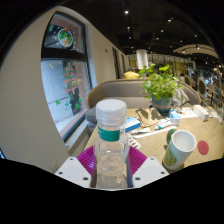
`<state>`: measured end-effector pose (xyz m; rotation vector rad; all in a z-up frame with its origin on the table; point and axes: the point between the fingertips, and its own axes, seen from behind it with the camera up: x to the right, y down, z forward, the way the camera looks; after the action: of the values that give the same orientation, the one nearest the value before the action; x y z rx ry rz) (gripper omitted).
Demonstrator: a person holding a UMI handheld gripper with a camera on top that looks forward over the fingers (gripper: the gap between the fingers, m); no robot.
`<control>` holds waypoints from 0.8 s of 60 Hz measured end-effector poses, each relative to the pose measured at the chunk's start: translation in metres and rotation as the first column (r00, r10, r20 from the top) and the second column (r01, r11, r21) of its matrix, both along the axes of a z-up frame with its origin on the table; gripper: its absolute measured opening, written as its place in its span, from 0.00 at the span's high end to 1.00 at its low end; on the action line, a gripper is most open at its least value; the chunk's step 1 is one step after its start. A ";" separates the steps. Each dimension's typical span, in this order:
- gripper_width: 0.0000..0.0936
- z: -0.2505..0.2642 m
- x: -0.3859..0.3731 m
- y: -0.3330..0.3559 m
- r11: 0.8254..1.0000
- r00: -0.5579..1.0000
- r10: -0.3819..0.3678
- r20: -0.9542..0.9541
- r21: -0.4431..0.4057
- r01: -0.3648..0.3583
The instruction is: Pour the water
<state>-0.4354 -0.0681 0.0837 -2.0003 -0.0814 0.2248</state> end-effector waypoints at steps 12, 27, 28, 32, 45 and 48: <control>0.57 0.096 0.005 0.004 0.999 0.850 -0.038 -0.526 -0.024 0.029; 0.57 0.135 0.050 0.029 0.982 0.140 -0.182 -0.973 -0.186 -0.015; 0.57 0.134 0.054 0.031 0.981 0.094 -0.189 -0.978 -0.191 -0.018; 0.57 0.126 0.069 0.036 0.975 -0.073 -0.221 -0.972 -0.219 -0.031; 0.57 0.090 0.084 0.040 0.946 -0.344 -0.324 -0.881 -0.310 -0.097; 0.57 0.086 0.082 0.043 0.942 -0.339 -0.336 -0.879 -0.318 -0.109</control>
<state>-0.3531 -0.0250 0.1698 -1.2961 1.4174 1.8934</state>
